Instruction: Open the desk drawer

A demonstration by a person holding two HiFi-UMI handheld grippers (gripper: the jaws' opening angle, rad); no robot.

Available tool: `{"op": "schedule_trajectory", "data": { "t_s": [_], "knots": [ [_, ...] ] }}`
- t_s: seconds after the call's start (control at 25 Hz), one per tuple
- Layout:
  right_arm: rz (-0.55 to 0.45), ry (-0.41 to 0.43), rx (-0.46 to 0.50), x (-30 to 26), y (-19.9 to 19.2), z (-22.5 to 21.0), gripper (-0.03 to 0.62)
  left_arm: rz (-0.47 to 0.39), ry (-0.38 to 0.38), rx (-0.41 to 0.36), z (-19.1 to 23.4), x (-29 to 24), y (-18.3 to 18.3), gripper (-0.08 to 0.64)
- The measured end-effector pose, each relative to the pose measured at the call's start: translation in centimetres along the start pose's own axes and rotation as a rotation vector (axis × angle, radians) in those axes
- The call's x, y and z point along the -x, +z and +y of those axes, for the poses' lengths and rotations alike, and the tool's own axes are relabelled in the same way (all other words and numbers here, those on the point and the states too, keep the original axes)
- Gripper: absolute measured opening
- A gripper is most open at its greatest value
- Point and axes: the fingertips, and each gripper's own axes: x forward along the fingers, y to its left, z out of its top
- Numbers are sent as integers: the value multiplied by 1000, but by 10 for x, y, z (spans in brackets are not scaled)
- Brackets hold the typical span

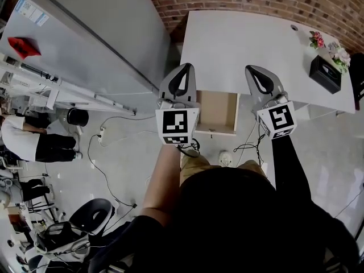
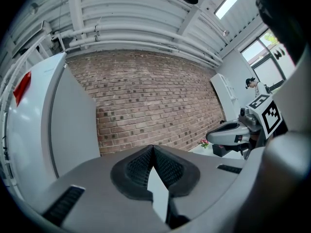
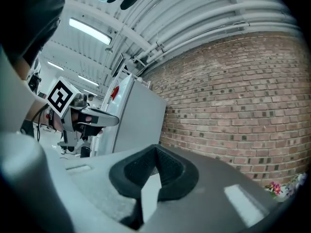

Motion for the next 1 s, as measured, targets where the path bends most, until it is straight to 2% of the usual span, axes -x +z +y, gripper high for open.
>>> {"op": "schedule_trajectory", "data": {
  "t_s": [0.32,1.0],
  "knots": [
    [3,-28,12,6,4,1,-2,-5,1,0,-1,7,0,9],
    [15,-16,24,15,6,11,-2,7,20,5,-4,22,-5,9]
  ]
}}
